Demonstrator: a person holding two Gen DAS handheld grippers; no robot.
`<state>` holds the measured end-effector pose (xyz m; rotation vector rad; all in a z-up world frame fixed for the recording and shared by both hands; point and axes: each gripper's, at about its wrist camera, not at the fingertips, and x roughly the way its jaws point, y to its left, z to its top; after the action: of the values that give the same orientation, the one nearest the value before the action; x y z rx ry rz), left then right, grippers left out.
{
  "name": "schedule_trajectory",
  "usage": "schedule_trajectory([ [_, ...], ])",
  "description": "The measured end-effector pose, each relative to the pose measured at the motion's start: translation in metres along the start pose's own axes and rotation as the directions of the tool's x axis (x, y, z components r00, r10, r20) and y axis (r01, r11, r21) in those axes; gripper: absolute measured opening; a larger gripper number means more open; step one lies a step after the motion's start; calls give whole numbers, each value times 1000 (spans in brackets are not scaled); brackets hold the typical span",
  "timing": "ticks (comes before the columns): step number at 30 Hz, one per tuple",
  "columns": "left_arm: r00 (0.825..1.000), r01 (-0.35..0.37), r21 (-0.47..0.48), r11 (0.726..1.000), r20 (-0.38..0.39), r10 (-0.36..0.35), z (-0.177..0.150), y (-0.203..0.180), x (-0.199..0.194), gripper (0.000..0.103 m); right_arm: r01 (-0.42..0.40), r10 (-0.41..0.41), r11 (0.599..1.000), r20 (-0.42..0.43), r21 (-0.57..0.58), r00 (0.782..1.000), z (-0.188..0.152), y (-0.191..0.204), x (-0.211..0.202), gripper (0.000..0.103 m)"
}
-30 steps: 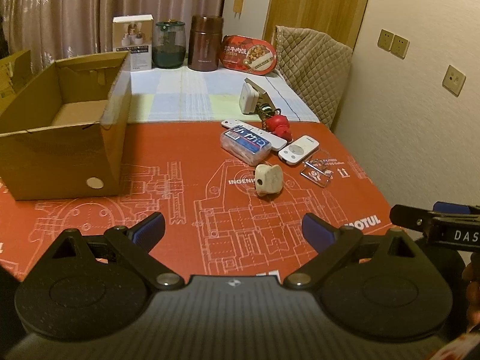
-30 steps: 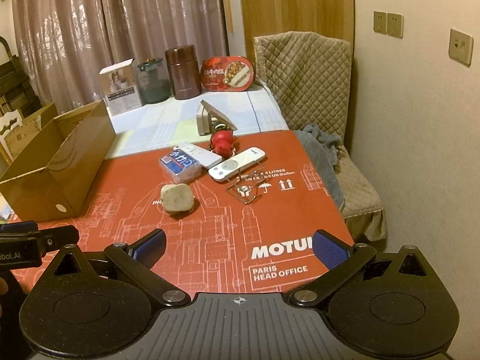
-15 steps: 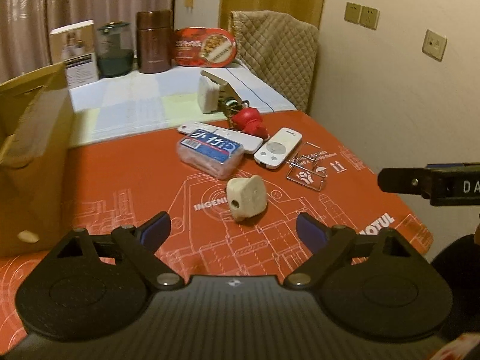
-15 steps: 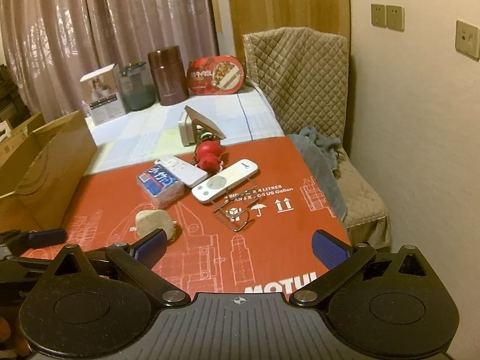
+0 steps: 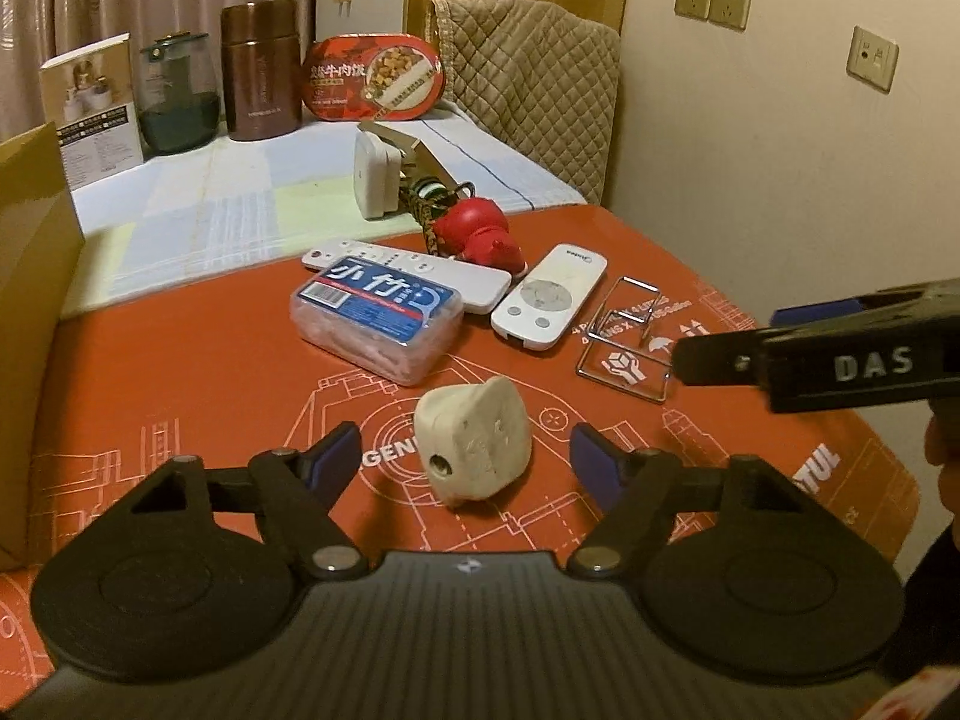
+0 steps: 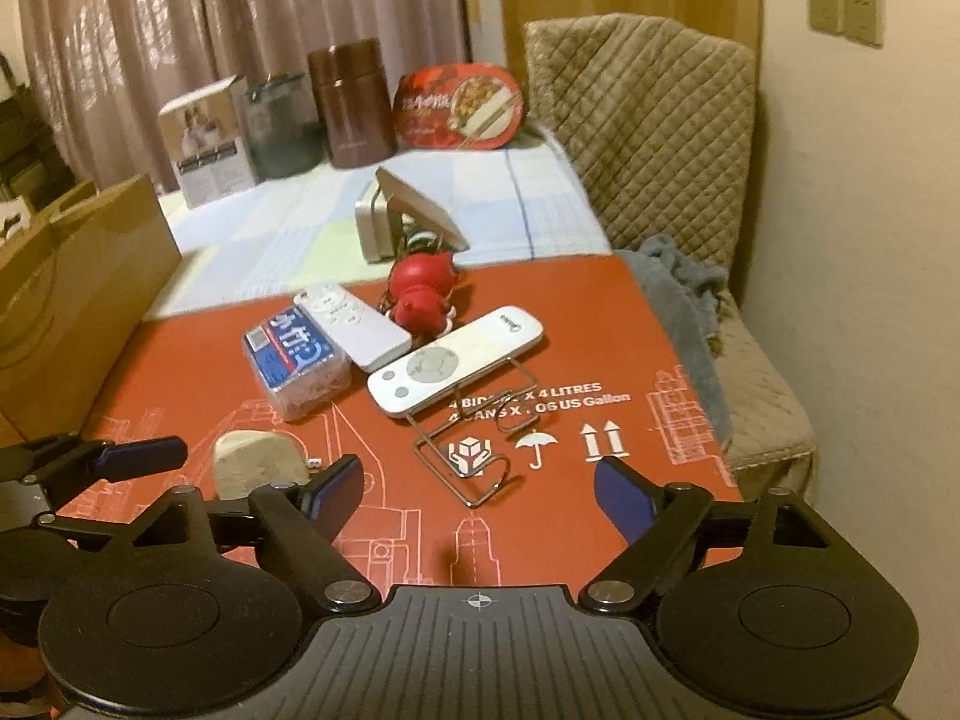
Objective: Organize rigid objects
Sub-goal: 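Grasp the white plug adapter with the left tool while the right tool grasps the metal wire rack, then carry the plug adapter and wire rack over the cardboard box with both tools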
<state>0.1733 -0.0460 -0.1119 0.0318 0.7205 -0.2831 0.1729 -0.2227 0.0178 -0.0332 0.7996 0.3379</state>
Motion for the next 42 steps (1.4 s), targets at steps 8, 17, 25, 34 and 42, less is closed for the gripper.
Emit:
schedule_trajectory([
  [8, 1000, -3, -5, 1000, 3, 3, 0, 0, 11, 38, -15, 15, 1000, -25, -6, 1000, 2, -6, 29, 79],
  [17, 1000, -9, -31, 999, 7, 9, -3, 17, -1, 17, -17, 16, 999, -18, -42, 1000, 4, -6, 38, 79],
  [25, 999, -45, -94, 995, 4, 45, -3, 43, -6, 17, -52, 54, 991, 10, -124, 999, 15, -6, 53, 80],
  [34, 999, -41, -97, 994, 7, 41, -5, 48, -9, 17, -69, 70, 947, -10, -313, 998, 17, 4, 79, 79],
  [42, 999, -36, -101, 994, 6, 37, -5, 48, -9, 17, -73, 65, 956, -40, -284, 997, 14, 3, 81, 67],
])
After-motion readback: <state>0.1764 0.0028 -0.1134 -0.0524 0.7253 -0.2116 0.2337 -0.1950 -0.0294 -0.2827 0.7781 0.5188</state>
